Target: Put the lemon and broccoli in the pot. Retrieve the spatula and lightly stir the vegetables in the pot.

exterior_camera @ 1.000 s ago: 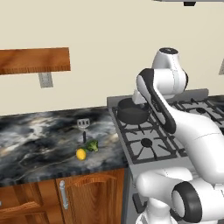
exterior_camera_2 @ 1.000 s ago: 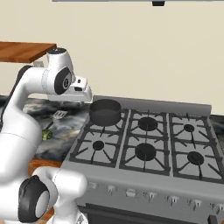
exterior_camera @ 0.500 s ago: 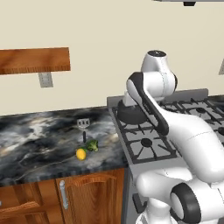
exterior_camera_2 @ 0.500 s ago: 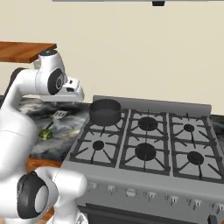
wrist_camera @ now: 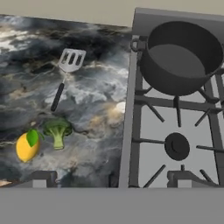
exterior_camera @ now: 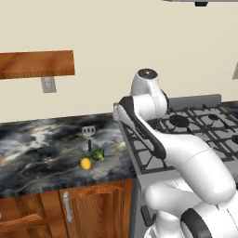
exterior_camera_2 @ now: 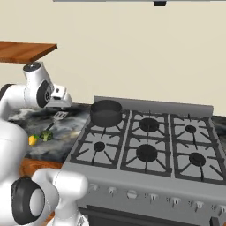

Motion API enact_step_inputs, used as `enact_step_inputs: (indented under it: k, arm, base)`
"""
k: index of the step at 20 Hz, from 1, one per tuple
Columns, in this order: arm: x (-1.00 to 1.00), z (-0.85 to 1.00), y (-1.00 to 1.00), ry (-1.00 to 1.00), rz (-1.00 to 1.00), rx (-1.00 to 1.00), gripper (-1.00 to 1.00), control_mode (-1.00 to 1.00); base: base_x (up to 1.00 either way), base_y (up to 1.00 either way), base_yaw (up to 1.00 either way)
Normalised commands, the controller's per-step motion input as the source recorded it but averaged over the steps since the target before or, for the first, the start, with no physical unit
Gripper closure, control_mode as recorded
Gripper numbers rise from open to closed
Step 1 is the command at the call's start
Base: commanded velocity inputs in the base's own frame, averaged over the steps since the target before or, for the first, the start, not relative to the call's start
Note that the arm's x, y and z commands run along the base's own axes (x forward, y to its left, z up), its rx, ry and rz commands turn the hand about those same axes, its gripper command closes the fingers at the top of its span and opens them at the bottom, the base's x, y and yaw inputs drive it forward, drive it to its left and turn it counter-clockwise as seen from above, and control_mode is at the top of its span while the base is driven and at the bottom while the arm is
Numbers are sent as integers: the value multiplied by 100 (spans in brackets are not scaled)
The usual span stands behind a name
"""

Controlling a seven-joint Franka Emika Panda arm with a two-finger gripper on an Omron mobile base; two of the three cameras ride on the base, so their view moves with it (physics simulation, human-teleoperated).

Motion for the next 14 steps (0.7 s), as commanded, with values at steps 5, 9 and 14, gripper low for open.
enact_step_inputs:
  k: [5, 9, 14]
  arm:
    - [29, -50, 58, 0, 0, 0, -100, -100]
    - [35, -43, 52, 0, 0, -1, -100, -100]
    - [36, -43, 44, 4, 1, -1, -100, -100]
  base:
    - [0, 0, 0]
    - [0, 0, 0]
    - [0, 0, 0]
